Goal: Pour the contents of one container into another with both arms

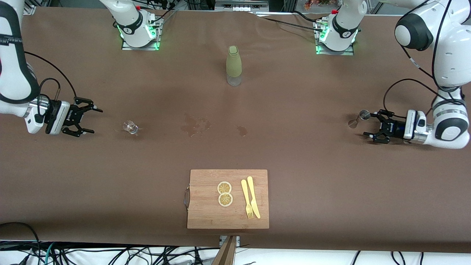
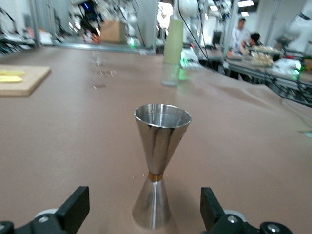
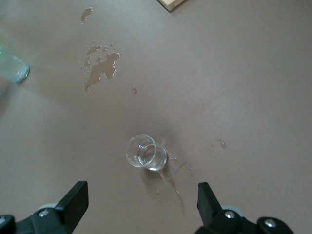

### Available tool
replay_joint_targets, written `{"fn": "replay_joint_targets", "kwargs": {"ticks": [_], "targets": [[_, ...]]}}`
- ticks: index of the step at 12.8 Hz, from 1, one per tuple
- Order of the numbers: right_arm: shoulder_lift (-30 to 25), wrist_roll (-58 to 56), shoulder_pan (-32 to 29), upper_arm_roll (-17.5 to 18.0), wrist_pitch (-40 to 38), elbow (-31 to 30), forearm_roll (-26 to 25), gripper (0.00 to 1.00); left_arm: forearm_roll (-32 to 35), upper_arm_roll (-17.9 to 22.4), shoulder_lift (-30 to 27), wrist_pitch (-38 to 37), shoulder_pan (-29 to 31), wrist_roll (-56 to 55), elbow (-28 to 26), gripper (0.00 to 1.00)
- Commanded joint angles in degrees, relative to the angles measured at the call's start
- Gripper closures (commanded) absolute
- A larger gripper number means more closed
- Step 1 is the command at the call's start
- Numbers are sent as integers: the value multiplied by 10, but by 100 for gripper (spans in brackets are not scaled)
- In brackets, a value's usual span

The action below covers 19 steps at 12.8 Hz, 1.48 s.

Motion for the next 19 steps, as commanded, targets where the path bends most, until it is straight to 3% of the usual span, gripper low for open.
{"fn": "replay_joint_targets", "kwargs": {"ticks": [1,4,7,12,14,16,19], "targets": [[-40,113,23,1,6,-11,-49,0,54,5,-21,-4,-14,-81,53,0],[-64,243,45,-7,-12,0,-102,0,95,0,-59,-4,-38,-255,107,0],[-80,391,78,-26,-52,37,-175,0,149,-6,-133,-4,-77,-444,108,0],[-108,640,126,-34,-180,145,-319,0,234,-90,-236,-3,-103,-765,109,0],[-109,803,135,-30,-223,181,-341,0,272,-121,-273,-3,-114,-887,109,0],[-134,869,135,-20,-222,183,-364,0,308,-154,-299,23,-114,-903,113,0],[-157,907,125,16,-226,184,-404,0,367,-167,-326,112,-120,-907,112,0]]}}
